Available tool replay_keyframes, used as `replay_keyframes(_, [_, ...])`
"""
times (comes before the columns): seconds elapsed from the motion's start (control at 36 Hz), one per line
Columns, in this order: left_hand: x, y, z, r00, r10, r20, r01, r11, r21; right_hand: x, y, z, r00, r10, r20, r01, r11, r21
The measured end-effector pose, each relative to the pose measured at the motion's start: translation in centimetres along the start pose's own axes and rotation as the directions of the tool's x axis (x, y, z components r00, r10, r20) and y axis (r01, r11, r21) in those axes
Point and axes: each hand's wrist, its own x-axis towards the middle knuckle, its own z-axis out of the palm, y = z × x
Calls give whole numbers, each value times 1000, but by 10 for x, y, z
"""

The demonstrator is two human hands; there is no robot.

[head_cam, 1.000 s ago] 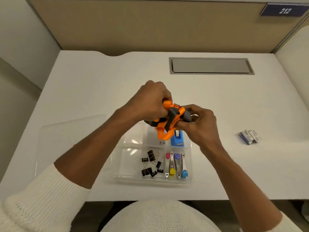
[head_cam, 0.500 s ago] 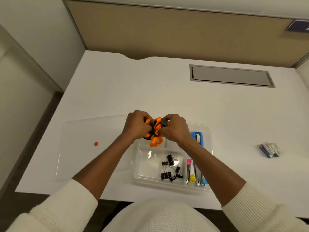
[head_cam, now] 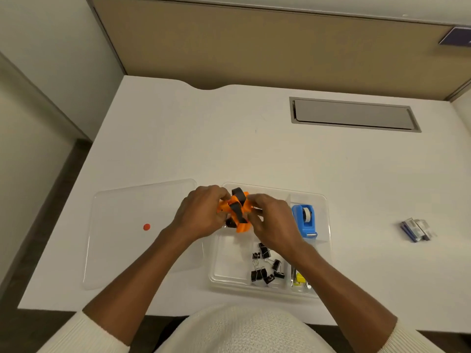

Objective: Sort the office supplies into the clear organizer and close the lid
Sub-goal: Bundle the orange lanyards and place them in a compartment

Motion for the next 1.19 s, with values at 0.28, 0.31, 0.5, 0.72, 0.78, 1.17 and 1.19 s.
replay_keyframes(0.28, [1,-11,31,975,173,140,-197,962,186,6,23,22,960,-260,107,280,916,-287])
replay_keyframes(0.31, [3,-11,33,978,171,123,-193,961,197,8,24,25,960,-264,90,278,904,-324])
replay_keyframes(0.5, [14,3,52,997,29,-73,-27,999,40,24,23,48,938,-341,-57,277,842,-462])
replay_keyframes(0.72, [11,19,69,982,-123,-141,110,989,-98,16,26,47,968,-248,26,235,874,-426])
replay_keyframes(0.78, [11,21,65,989,-107,-99,103,994,-40,10,25,42,975,-220,40,216,880,-423])
replay_keyframes(1.17, [22,-12,6,994,19,103,-35,988,154,32,32,5,941,-297,160,335,880,-336])
replay_keyframes(1.19, [22,-15,7,989,28,143,-48,989,142,35,32,6,929,-317,190,367,858,-361])
